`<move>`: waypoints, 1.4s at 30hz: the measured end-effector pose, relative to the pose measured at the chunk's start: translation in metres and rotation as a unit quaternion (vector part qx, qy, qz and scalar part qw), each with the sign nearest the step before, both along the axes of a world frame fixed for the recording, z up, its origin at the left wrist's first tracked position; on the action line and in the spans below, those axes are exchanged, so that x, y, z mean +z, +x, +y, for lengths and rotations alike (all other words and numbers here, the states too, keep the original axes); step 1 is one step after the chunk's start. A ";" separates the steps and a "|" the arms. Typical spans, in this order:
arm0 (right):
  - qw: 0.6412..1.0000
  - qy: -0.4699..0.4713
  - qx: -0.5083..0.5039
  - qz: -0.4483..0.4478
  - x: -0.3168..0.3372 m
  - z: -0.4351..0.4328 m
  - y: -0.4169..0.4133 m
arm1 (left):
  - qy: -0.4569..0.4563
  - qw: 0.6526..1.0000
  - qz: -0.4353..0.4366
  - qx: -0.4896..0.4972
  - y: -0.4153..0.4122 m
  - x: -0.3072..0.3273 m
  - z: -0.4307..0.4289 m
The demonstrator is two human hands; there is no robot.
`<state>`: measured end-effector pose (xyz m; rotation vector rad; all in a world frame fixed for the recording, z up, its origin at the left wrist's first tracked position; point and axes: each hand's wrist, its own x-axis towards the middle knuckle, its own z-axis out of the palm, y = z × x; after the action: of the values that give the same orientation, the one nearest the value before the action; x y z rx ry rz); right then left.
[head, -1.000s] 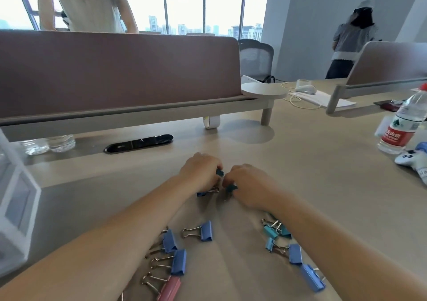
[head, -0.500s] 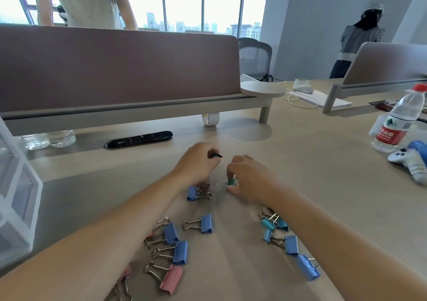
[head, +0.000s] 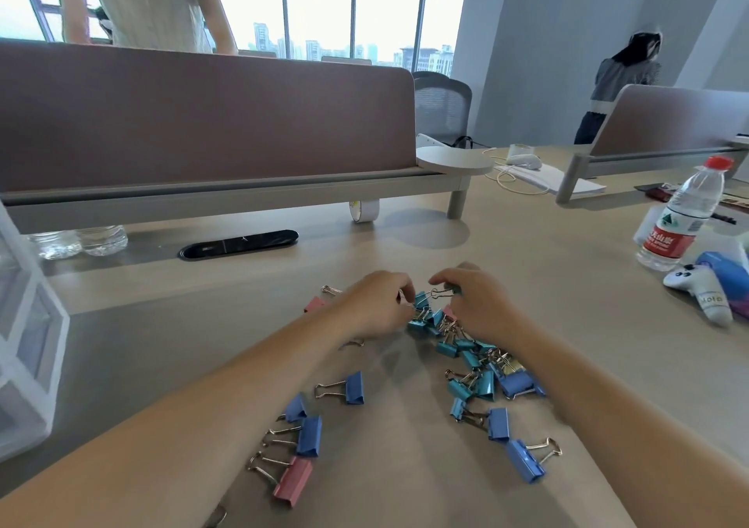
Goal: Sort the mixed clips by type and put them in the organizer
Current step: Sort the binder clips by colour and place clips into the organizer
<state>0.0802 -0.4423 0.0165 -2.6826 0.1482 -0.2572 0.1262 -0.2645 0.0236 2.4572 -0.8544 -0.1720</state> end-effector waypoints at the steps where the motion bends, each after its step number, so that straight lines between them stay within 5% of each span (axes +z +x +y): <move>1: 1.000 -0.020 0.005 0.007 -0.002 -0.001 0.001 | 0.022 1.000 -0.011 -0.006 -0.001 -0.002 -0.004; 6: 0.996 -0.079 -0.014 0.029 -0.001 0.002 0.004 | 0.117 0.990 -0.072 0.007 -0.008 -0.011 -0.020; 11: 0.997 -0.050 -0.004 0.059 0.004 0.007 0.004 | 0.121 0.988 -0.093 0.021 -0.008 -0.018 -0.024; 20: 0.981 -0.151 0.017 0.120 -0.001 0.010 0.001 | 0.063 0.997 0.003 0.040 0.003 -0.014 -0.002; 33: 0.997 -0.073 -0.011 -0.016 0.010 0.010 0.011 | -0.007 0.998 -0.018 0.058 0.019 0.002 0.011; 42: 0.978 -0.173 0.055 0.101 0.004 0.009 0.043 | -0.017 0.998 -0.017 0.062 0.023 0.004 0.011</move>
<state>0.1237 -0.4328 0.0209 -3.0471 0.0162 0.0290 0.1488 -0.2531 0.0274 2.4781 -0.7118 -0.0699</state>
